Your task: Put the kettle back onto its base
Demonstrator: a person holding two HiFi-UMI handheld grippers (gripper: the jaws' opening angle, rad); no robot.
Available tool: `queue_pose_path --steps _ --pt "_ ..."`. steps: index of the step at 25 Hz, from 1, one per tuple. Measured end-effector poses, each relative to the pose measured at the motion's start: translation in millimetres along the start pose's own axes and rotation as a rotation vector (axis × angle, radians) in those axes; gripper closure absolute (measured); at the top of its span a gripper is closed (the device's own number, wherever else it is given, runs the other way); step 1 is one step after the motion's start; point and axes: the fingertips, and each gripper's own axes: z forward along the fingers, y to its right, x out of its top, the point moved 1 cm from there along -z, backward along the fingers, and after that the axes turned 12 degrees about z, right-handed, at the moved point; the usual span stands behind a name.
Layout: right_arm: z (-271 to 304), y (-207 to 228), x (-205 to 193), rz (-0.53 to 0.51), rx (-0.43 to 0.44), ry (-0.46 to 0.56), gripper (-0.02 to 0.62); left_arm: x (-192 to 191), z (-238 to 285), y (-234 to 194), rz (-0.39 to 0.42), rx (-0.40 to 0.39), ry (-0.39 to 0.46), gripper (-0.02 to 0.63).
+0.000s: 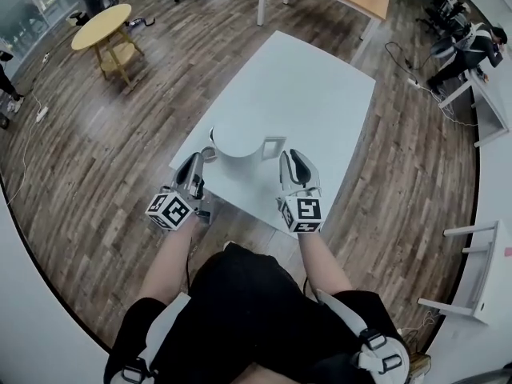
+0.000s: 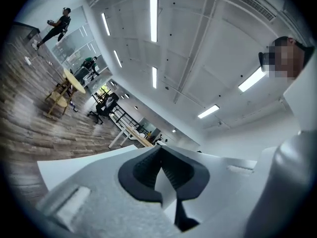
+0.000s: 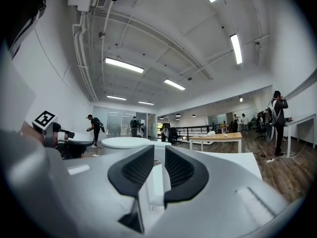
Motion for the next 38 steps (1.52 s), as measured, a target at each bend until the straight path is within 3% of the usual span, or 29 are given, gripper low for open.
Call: queue_pose_path --steps 6,12,16,21,26,38 --pt "-34.3 -15.3 28.8 0.035 0.089 0.016 0.591 11.8 -11.5 48.4 0.158 0.009 0.014 0.607" --pt "-74.5 -11.8 46.0 0.053 0.122 0.026 0.592 7.5 -23.6 98.7 0.223 -0.015 0.015 0.607" --pt "-102.2 -12.2 49.8 0.050 0.141 0.037 0.592 -3.2 -38.0 128.8 0.318 -0.027 -0.019 0.607" --pt "-131.9 -15.9 41.3 0.049 0.166 0.023 0.592 -14.8 -63.6 156.4 0.300 -0.022 -0.005 0.607" --pt "-149.7 -18.6 35.4 0.065 0.161 0.013 0.592 -17.4 -83.9 170.2 0.332 -0.029 -0.014 0.607" --pt "-149.4 -29.3 46.6 0.080 0.111 0.026 0.592 -7.9 -82.7 173.8 0.402 -0.070 -0.033 0.607"
